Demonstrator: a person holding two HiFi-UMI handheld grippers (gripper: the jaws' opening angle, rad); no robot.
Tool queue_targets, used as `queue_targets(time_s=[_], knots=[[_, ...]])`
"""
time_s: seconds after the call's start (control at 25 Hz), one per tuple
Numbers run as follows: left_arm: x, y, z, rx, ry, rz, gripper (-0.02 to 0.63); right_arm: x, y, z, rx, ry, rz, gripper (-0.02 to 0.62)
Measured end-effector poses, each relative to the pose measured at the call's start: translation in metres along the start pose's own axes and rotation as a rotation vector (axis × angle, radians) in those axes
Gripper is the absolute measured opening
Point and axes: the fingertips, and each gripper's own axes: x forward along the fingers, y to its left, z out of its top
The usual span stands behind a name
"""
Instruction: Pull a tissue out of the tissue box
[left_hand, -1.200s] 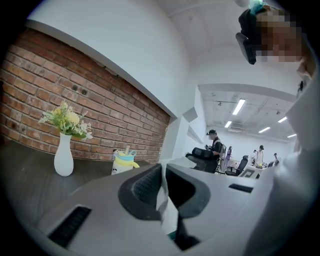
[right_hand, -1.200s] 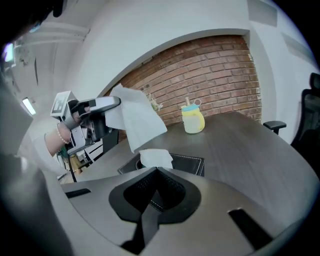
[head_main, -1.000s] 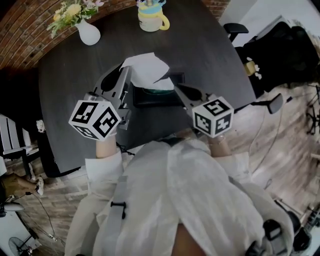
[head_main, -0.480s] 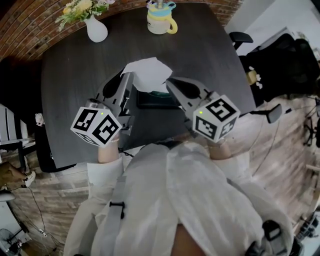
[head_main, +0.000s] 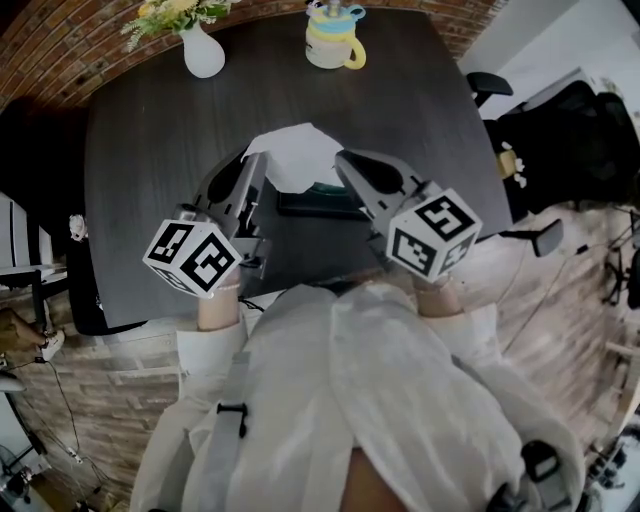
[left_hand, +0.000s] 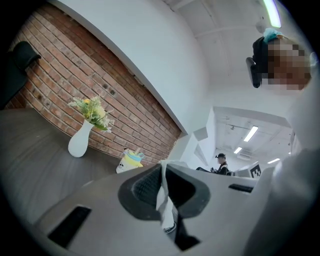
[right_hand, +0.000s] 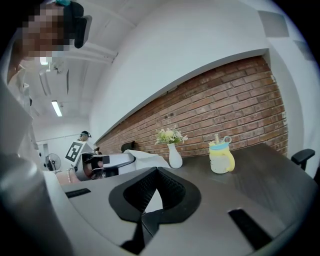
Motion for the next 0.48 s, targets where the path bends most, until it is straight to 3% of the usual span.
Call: queue_targets(time_s=[0.48], knots=[[-0.005,0.013,-0.025,-0.078,0.058,0.055,0.006,0.006,0.003,-0.010,0.015,0.017,-0.001,0.003]])
